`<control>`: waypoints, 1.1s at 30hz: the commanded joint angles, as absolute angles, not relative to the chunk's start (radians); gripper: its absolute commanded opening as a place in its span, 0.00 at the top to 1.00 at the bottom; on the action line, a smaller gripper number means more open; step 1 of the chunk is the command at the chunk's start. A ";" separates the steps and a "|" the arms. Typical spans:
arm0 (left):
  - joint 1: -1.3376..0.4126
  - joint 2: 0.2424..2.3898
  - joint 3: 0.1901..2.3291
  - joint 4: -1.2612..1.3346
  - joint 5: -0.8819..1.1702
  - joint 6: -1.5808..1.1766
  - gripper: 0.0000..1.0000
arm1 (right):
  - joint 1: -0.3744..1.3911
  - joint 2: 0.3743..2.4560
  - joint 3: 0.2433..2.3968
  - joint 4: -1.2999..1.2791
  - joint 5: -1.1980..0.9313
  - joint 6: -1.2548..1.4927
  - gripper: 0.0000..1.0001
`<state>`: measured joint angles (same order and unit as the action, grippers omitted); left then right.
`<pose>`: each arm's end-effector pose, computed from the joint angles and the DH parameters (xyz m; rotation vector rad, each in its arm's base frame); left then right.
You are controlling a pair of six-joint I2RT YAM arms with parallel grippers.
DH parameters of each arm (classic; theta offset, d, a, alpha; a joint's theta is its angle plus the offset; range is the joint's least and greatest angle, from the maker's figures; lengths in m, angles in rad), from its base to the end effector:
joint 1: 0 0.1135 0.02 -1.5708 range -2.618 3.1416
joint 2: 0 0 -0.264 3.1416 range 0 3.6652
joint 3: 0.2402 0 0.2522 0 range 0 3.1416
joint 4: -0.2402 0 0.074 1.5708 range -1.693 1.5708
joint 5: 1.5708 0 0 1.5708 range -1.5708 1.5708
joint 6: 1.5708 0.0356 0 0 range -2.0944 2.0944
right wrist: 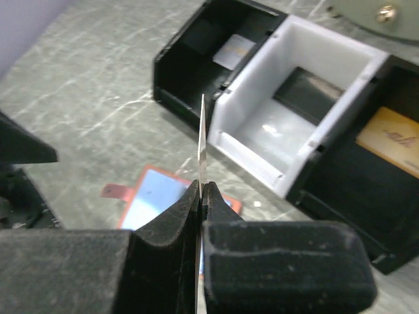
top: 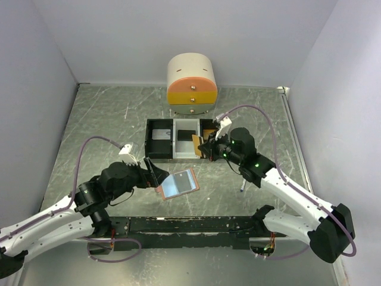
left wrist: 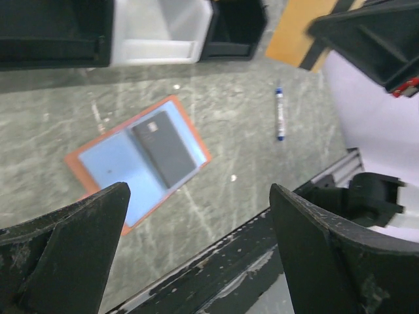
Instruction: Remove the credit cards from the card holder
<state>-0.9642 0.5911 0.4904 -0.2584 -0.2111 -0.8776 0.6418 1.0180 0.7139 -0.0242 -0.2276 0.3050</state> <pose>0.0930 -0.1210 0.2574 -0.0618 2.0614 -1.0026 0.1842 0.1477 0.2870 -0.4909 1.9224 0.8465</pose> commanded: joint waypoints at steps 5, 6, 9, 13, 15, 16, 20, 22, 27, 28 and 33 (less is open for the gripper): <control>-0.968 0.591 0.529 -0.434 -0.320 -0.861 0.00 | 0.820 1.012 0.733 -0.040 0.155 -0.109 1.00; -0.968 0.590 0.528 -0.437 -0.330 -0.864 0.00 | 0.858 1.026 0.735 -0.045 0.199 -0.176 1.00; -0.968 0.583 0.526 -0.454 -0.344 -0.871 0.00 | 0.923 1.075 0.748 -0.076 0.315 -0.377 1.00; -0.968 0.579 0.538 -0.514 -0.372 -0.914 0.00 | 0.930 1.101 0.727 -0.047 0.438 -0.489 1.00; -0.968 0.571 0.535 -0.531 -0.384 -0.941 0.00 | 0.925 1.101 0.698 -0.001 0.490 -0.550 1.00; -0.968 0.566 0.531 -0.535 -0.387 -0.954 0.00 | 0.918 1.105 0.693 0.003 0.500 -0.579 1.00; -0.968 0.542 0.499 -0.513 -0.390 -0.985 0.00 | 0.831 1.154 0.734 -0.101 0.414 -0.593 1.00; -0.968 0.544 0.504 -0.527 -0.390 -0.993 0.00 | 0.767 1.166 0.738 -0.116 0.367 -0.592 1.00; -0.968 0.574 0.533 -0.591 -0.407 -0.993 0.00 | 0.662 1.179 0.773 -0.127 0.244 -0.576 1.00; -0.969 0.584 0.542 -0.599 -0.408 -0.991 0.00 | 0.652 1.188 0.784 -0.130 0.232 -0.580 1.00; -0.968 0.618 0.571 -0.631 -0.393 -0.996 0.00 | 0.646 1.229 0.797 -0.136 0.222 -0.663 1.00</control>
